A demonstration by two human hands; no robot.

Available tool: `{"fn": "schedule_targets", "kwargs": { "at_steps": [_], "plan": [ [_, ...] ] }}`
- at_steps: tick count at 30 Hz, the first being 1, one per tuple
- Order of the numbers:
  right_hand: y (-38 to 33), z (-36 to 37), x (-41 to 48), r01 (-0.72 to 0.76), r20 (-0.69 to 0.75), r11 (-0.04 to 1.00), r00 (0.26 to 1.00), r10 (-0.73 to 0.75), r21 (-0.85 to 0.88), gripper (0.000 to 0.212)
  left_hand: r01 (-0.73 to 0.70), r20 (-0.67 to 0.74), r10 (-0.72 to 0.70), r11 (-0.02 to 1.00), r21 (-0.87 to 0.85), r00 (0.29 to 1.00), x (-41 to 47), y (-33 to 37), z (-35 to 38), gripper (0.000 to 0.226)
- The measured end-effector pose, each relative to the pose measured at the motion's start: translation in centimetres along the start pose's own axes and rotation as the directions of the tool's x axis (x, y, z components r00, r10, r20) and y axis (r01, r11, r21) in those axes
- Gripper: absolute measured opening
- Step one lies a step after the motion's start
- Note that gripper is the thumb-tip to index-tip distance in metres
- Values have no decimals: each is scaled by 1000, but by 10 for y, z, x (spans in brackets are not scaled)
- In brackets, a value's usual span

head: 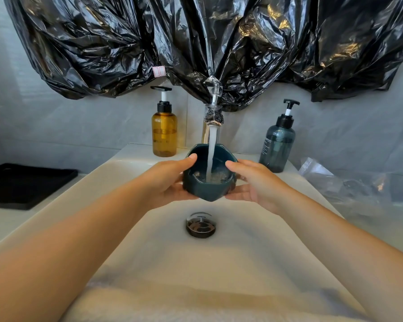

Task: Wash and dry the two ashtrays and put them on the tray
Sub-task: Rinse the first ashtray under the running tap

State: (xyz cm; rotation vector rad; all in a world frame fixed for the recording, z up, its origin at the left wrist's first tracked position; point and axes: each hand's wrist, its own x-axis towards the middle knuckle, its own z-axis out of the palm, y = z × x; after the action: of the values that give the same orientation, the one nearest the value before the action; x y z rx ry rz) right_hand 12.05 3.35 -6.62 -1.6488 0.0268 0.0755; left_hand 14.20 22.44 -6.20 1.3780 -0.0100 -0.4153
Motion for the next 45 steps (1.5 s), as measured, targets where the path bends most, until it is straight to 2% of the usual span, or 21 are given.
{"fn": "schedule_targets", "kwargs": {
  "at_steps": [4, 7, 9, 12, 14, 16, 19, 23, 25, 27, 29, 31, 34, 36, 40, 45],
  "plan": [
    [-13, -12, -7, -121, 22, 970, 991, 128, -211, 38, 151, 7, -151, 988, -19, 988, -4, -4, 6, 31],
    [-12, -12, -11, -173, 87, 945, 975, 205, -279, 49, 124, -22, -123, 990, 63, 992, -5, -3, 6, 29],
    [-9, -2, -10, -155, 147, 964, 971, 188, -215, 48, 67, -83, -60, 994, 89, 995, -4, 0, 2, 26],
    [-5, 7, -5, -111, 154, 990, 981, 122, -82, 41, -23, -213, 37, 997, 69, 976, -2, 4, -6, 29],
    [-5, 5, -2, -91, 104, 996, 990, 92, -19, 37, -56, -271, 64, 998, 39, 960, 0, 5, -9, 33],
    [-6, -1, -1, -89, 7, 996, 996, 89, -7, 37, -45, -263, 56, 998, 49, 963, -1, 4, -7, 32],
    [-6, -12, 2, -92, -148, 995, 985, 86, -32, 37, 12, -184, 22, 983, 182, 983, -1, -1, -1, 30],
    [-9, -16, 4, -57, -225, 998, 973, 49, -32, 34, 26, -148, 20, 953, 302, 989, -2, -4, 2, 26],
    [-10, -16, 5, -11, -263, 999, 965, -2, -51, 32, 22, -155, 25, 955, 295, 988, -2, -4, 1, 26],
    [-14, -16, 7, 91, -317, 986, 939, -132, -141, 27, 17, -163, 30, 961, 277, 986, -1, -4, 0, 26],
    [-22, -13, 8, 232, -324, 925, 887, -329, -302, 22, 20, -163, 24, 964, 265, 986, -1, -5, 1, 27],
    [-35, -6, 9, 341, -255, 811, 829, -498, -475, 29, 15, -160, 27, 966, 256, 987, 1, -5, 1, 26],
    [-65, 7, 16, 427, -117, 655, 777, -618, -623, 44, -9, -175, 54, 969, 246, 983, 2, -3, -1, 15],
    [-85, 15, 27, 460, -39, 563, 750, -661, -686, 51, -14, -194, 59, 974, 225, 979, 3, -2, -1, 19],
    [-102, 25, 50, 456, 26, 507, 762, -647, -732, 56, -49, -221, 107, 966, 255, 969, 5, -1, -4, 35],
    [-99, 28, 49, 457, 27, 419, 701, -713, -785, 41, -106, -242, 200, 929, 353, 949, 9, 2, -9, 32]
  ]
}}
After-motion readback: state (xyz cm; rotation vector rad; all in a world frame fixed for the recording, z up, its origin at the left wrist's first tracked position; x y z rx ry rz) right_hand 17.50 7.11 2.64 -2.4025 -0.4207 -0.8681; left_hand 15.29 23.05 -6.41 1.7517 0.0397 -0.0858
